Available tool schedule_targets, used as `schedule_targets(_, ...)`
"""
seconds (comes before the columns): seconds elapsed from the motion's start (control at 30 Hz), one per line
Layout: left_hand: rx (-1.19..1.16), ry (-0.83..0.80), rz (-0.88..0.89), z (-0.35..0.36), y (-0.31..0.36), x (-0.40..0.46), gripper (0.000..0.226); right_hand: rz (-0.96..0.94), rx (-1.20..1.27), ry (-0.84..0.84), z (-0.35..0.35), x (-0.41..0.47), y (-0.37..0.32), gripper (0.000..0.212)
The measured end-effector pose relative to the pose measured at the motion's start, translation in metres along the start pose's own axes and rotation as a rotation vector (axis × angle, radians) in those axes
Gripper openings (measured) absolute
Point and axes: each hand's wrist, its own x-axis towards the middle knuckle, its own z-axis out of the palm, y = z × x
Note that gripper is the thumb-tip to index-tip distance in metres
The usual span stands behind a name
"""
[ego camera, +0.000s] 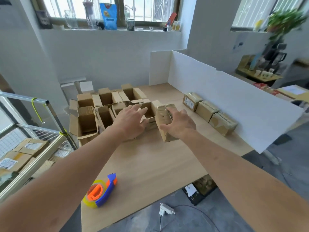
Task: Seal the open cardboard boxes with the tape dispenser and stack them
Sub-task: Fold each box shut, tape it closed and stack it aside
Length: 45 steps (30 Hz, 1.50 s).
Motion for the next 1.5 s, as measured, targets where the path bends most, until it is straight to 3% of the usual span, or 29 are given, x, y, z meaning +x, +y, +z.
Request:
schedule_targets(0.4, 0.001, -0.038, 0.007, 0.013, 0.167, 0.064, 0.059, -0.051, 0.019, 0.039, -0.085, 0.026, 0.145, 0.088)
schedule_targets(0.73, 0.001, -0.057, 0.038, 0.032, 0.245, 0.151, 0.058, -0.002, 0.03, 0.027, -0.117, 0.077, 0.238, 0.086)
schedule_targets(1.5, -0.047, -0.232, -0.04, 0.163, 0.222, 0.399, 0.054, 0.018, 0.018, -0.095, -0.035, 0.34, 0.316, 0.078)
